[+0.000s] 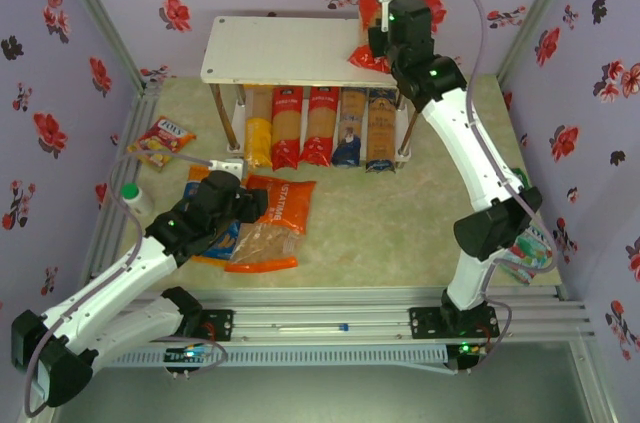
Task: Place and organize the pasta boxes and bags onto the shelf
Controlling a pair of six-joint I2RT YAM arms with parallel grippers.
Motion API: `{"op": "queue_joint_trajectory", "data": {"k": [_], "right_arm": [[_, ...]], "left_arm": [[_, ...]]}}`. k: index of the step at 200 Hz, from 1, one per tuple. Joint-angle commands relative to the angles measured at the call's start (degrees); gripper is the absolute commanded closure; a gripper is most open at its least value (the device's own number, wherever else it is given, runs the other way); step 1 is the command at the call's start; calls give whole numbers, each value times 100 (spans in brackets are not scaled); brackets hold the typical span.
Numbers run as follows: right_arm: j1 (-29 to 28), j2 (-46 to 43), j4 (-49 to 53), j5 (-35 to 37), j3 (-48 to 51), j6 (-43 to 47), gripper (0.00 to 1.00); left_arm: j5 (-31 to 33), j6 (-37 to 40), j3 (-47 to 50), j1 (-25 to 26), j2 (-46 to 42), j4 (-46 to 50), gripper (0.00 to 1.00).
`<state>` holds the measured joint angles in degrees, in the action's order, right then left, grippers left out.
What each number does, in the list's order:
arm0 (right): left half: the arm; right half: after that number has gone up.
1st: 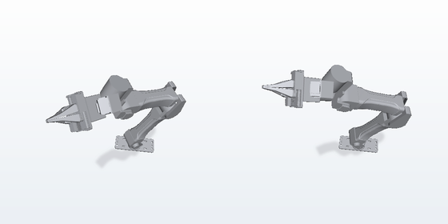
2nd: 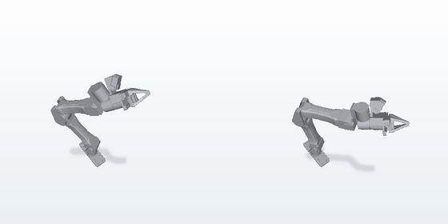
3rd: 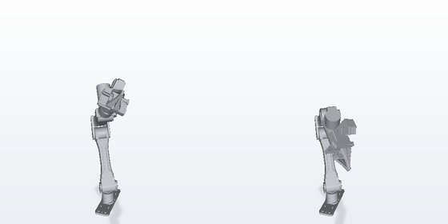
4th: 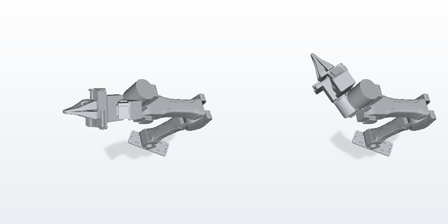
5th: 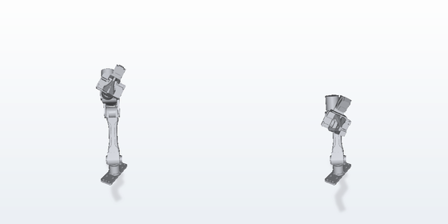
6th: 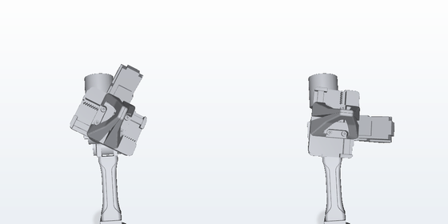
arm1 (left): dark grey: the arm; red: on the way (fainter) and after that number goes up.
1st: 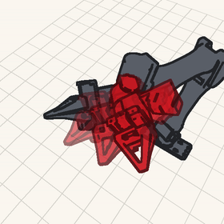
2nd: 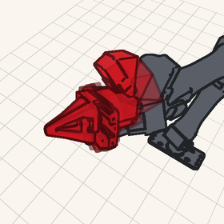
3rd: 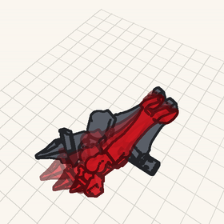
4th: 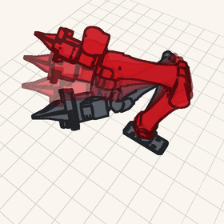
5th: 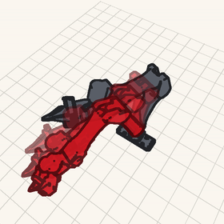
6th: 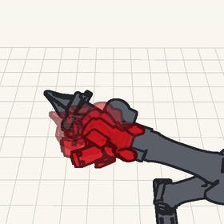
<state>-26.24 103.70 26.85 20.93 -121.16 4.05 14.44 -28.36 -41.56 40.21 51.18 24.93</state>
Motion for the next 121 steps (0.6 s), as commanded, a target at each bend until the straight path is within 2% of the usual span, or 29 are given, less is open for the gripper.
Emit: {"op": "queue_joint_trajectory", "data": {"k": [1, 36, 62, 83, 121], "right_arm": [[92, -31, -460, 87, 16, -217, 88], [110, -82, -523, 124, 287, -339, 51], [110, -178, -617, 86, 451, -352, 32], [110, -262, -670, 95, 531, -361, 24], [110, -471, -591, 109, 638, -437, 19]], "left_arm": [[118, -38, 60, -48, -65, 32, 37], [118, -30, 60, -53, -65, 39, 35], [117, -37, 69, -54, -56, 32, 35], [118, -30, 63, -61, -47, 37, 35], [120, -20, 35, -65, -38, 20, 35]]}}
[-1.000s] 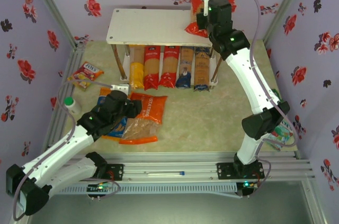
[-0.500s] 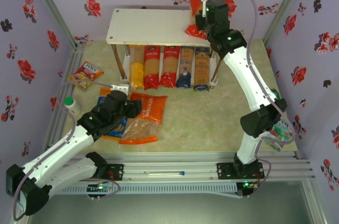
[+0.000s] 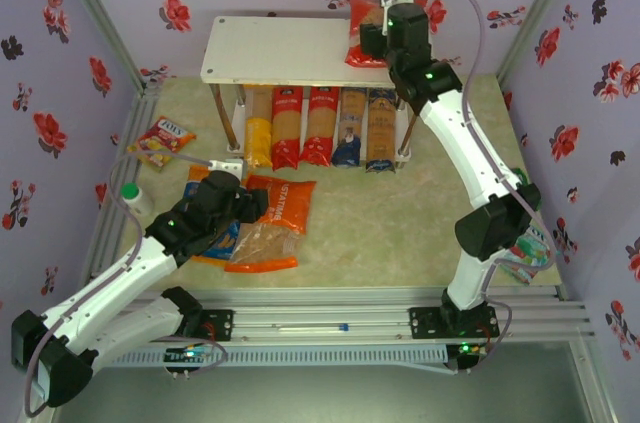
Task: Place and organize the pasta boxes and bags onto the shelf
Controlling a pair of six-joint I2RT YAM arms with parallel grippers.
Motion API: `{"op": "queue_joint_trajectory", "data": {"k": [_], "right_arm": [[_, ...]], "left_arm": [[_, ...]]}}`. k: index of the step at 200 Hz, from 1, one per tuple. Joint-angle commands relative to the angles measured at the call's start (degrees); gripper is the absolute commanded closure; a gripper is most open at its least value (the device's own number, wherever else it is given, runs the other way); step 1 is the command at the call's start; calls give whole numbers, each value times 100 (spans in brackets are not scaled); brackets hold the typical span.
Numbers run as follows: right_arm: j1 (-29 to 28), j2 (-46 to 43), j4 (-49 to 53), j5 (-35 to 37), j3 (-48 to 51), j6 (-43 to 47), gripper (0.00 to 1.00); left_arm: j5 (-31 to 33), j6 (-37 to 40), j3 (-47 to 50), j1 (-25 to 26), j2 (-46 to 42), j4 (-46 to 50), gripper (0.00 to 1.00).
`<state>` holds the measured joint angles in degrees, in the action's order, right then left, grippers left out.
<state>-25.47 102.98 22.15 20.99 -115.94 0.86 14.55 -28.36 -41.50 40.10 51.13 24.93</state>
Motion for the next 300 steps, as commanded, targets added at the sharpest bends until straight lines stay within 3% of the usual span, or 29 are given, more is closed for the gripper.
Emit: {"op": "queue_joint_trajectory", "data": {"k": [1, 252, 269, 300], "right_arm": [[34, -409, -122, 100, 124, -124, 19], [34, -1504, -890, -68, 524, -113, 7], [34, -1563, -866, -148, 537, -155, 7], [26, -1740, -873, -1196, 634, -292, 7]], "left_arm": [[105, -20, 24, -54, -29, 21, 35], [165, 35, -18, -55, -121, 248, 34], [164, 32, -16, -50, -121, 247, 34], [170, 41, 1, -54, -127, 228, 34]]}}
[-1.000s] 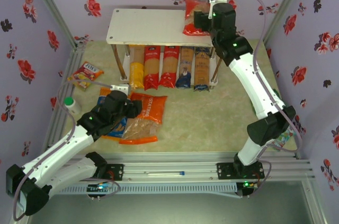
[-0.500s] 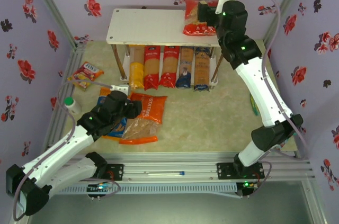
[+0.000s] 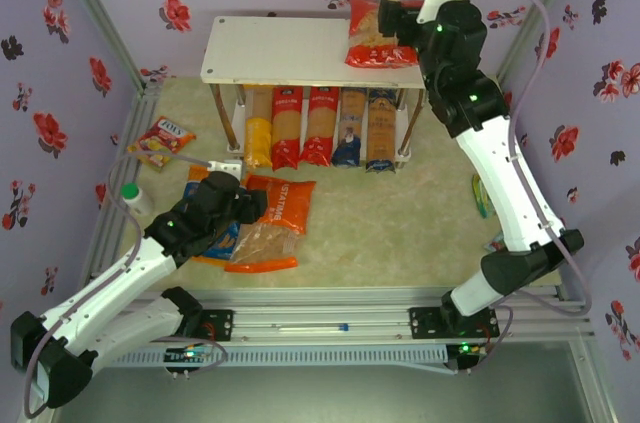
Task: Place and organize the pasta boxes and bags onto the shelf
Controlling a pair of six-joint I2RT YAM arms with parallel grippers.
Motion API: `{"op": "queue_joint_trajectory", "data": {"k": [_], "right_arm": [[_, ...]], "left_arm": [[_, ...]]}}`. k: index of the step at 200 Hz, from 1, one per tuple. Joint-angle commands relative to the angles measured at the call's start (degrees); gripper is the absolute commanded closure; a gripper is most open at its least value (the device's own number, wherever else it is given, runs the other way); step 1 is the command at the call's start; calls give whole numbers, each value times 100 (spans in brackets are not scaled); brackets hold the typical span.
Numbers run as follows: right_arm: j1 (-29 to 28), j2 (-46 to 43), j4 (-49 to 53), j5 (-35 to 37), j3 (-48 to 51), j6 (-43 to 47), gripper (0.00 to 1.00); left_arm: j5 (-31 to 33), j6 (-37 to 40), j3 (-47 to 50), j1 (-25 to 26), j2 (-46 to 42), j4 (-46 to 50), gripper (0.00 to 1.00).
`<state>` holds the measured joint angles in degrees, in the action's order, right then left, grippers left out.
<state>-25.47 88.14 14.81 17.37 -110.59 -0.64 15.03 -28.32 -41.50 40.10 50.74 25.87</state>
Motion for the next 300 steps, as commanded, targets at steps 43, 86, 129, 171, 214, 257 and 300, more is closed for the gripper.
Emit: {"op": "queue_joint_trajectory", "data": {"k": [43, 86, 129, 171, 214, 257, 300], "right_arm": [[-212, -515, 18, -1672, 216, -36, 8], [-700, -797, 359, -1777, 411, 381, 8], [-1224, -1203, 700, -1912, 1036, 318, 8], [-1630, -1735, 1206, -1882, 2022, 10, 8], [-1816, -2421, 1487, -1867, 3262, -576, 8], [-1869, -2660, 1515, -1891, 4430, -1333, 8], [-1962, -2521, 1168, -2120, 5290, -2038, 8]], "left_arm": [[123, 37, 9, -50, -77, 136, 34], [123, 32, 14, -54, -71, 106, 34], [112, 11, 34, -53, -4, 81, 34], [88, 63, -42, -54, 288, 68, 34], [470, 96, -212, -45, 742, 256, 35], [683, -43, -329, -37, 1477, 559, 33], [411, -253, -216, 33, 2025, 242, 31]]}}
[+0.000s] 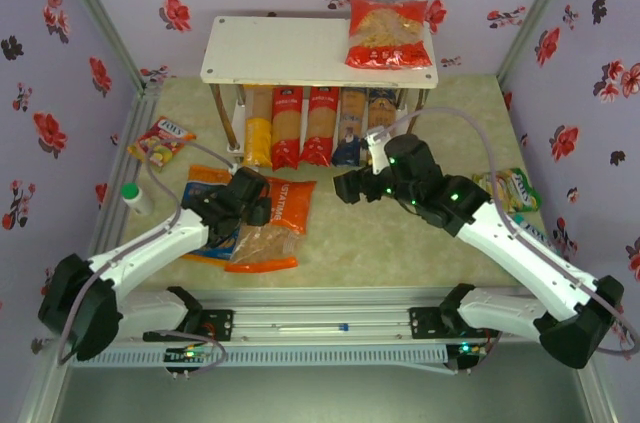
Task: Place and organize the pasta boxes and bags onto the shelf
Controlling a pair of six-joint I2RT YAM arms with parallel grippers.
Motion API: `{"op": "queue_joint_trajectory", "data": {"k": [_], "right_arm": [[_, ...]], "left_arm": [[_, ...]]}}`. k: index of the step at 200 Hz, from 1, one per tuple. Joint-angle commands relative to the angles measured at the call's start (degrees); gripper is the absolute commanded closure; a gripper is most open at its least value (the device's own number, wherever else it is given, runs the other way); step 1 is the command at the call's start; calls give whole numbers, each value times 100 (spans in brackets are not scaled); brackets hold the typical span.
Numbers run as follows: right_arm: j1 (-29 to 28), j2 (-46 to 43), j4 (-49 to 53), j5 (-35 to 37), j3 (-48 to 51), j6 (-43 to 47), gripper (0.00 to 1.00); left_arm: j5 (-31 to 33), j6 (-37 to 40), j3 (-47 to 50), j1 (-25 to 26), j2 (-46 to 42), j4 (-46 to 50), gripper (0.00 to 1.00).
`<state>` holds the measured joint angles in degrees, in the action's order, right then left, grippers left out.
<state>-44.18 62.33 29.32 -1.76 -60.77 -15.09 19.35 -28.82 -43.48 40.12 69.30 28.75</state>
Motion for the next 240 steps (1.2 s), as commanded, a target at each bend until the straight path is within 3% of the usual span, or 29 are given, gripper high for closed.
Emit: {"op": "queue_joint_trajectory", "data": {"k": [1, 83, 125, 140, 164, 240], "right_arm": [[-91, 60, -294, -214, 319, -606, 8], [-148, 90, -824, -260, 886, -821, 8], [-143, -58, -883, -56, 1058, -741, 7], [-146, -102, -883, -11, 1098, -715, 6], [-137, -143, -908, 41, 1171, -694, 6], [-140, -212, -896, 176, 1330, -680, 5]], "left_arm": [[-25, -203, -23, 35, 184, -46, 31], [-261, -269, -553, 403, 1177, -23, 27], [-539, -335, -670, 414, 1522, -14, 18], [-654, -360, -703, 410, 1606, 51, 8], [-789, -433, -690, 437, 1700, 122, 5], [-1020, -905, -405, 606, 1934, 428, 6]]}}
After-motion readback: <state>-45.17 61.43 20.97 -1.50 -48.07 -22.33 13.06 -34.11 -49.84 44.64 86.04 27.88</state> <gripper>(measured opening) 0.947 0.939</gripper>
